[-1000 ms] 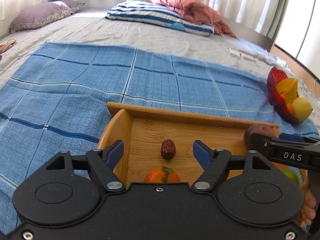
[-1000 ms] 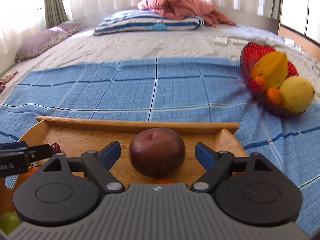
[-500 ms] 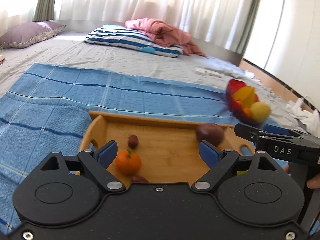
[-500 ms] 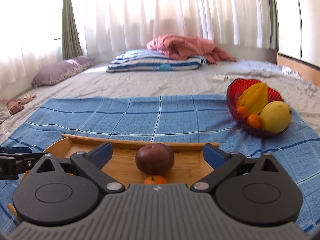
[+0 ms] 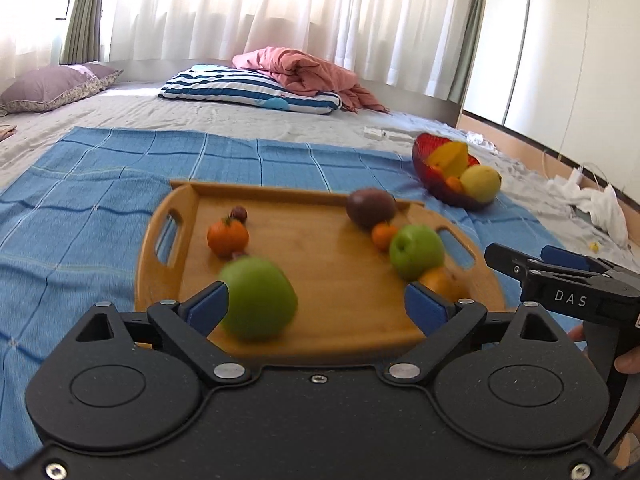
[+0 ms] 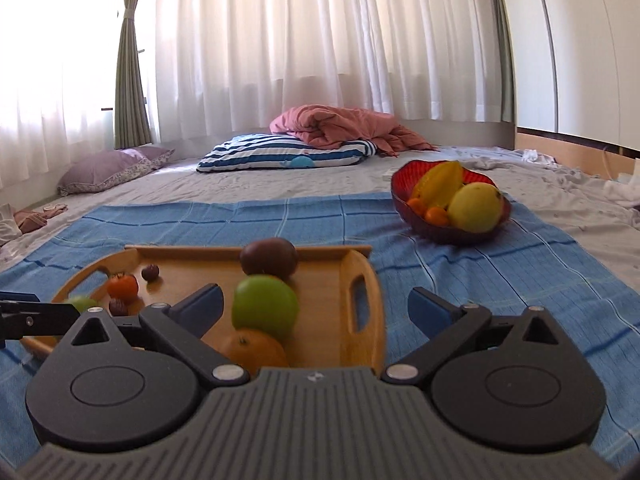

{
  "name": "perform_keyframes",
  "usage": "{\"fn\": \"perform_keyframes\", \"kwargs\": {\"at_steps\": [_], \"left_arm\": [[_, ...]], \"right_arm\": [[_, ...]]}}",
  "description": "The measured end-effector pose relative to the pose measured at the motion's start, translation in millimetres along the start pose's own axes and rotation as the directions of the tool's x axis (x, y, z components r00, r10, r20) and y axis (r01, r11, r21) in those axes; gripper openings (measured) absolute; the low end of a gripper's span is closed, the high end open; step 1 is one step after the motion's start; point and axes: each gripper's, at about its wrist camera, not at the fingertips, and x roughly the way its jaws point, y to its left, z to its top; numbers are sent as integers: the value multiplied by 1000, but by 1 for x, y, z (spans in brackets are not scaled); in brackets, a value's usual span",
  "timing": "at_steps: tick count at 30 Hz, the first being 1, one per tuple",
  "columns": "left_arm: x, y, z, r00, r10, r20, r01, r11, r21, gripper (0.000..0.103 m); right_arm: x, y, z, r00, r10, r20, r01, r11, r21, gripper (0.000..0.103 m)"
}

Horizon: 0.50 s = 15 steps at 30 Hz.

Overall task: Organize fruits
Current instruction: 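Withdraw both tools from the tray toward the remaining red dates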

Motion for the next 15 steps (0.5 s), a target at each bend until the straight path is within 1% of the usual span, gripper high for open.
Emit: {"fn": "perform_keyframes", "kwargs": {"at_steps": [6, 11, 15], "left_arm": [[-8, -16, -22, 1000, 10, -19, -9, 1000, 29, 95], [-16, -25, -33, 999, 7, -34, -5, 999, 51, 95], [-20, -28, -42, 998, 7, -55, -3, 998, 59, 95]], "right_arm": [[-25, 4, -25, 1000, -26, 8, 26, 999, -44, 103], [-39, 10, -42, 1000, -28, -1, 28, 996, -82, 103], [-46, 12, -52, 1000, -25, -16, 24, 996, -85, 103]]}}
